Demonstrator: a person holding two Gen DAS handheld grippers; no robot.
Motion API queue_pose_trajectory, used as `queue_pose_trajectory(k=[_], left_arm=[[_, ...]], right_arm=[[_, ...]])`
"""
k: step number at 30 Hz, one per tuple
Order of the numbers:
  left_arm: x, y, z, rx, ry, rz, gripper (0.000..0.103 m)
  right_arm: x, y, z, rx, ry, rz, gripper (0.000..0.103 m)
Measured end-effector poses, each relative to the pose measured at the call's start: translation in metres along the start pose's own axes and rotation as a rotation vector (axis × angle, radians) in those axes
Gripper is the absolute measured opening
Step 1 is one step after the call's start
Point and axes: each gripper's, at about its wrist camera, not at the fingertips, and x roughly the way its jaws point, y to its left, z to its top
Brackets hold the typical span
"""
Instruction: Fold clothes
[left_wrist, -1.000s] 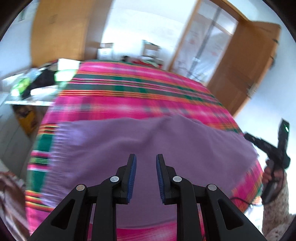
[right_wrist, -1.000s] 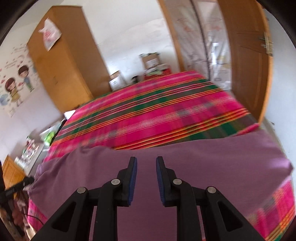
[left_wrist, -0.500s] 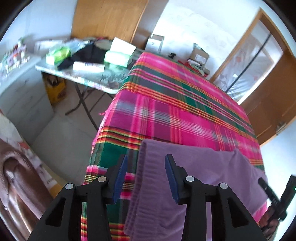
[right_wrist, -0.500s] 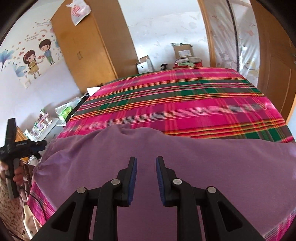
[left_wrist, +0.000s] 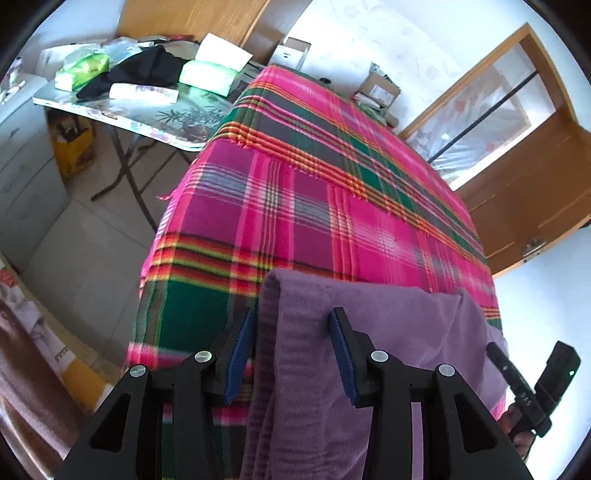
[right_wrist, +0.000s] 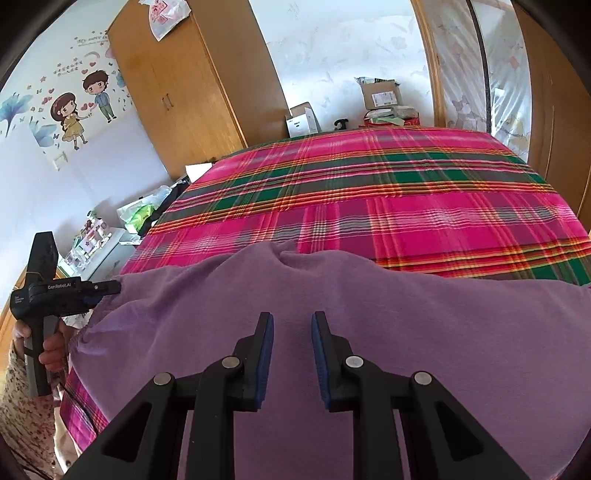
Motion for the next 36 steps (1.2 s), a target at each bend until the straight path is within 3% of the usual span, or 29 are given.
queue_pose_trajectory(k=[9, 16, 19, 23, 25, 30, 36], left_arm=[[-0.002, 0.013, 0.001, -0.092, -0.012, -0.097, 0.044], [-0.002, 0.007, -0.003, -0.08, -0.033, -0.059, 0.044], [-0.003, 0.003, -0.006, -0.055, -0.036, -0.037, 0.036], [-0.009, 0.006, -0.008, -0.053, -0.048, -0.065, 0.018], [-0.012, 0.006, -0.009, -0.053, -0.056, -0.08, 0.015], [-0.016, 0.004, -0.012, -0.048, -0.085, -0.08, 0.011], [-0.021, -0.014, -0.022, 0.044, -0.126, -0.063, 0.008]], right_arm=[[0.013, 0.012, -0.003, 0.022, 0.019, 0.031, 0.021], [0.017, 0.019, -0.002, 0.031, 0.019, 0.037, 0.022], [0.017, 0.023, -0.002, 0.026, 0.02, 0.036, 0.021], [0.018, 0.027, -0.002, 0.026, 0.024, 0.039, 0.021], [0.02, 0.029, -0.002, 0.023, 0.031, 0.042, 0.021], [0.023, 0.032, -0.005, 0.026, 0.041, 0.049, 0.021], [0.022, 0.045, -0.002, -0.018, 0.026, 0.028, 0.022]])
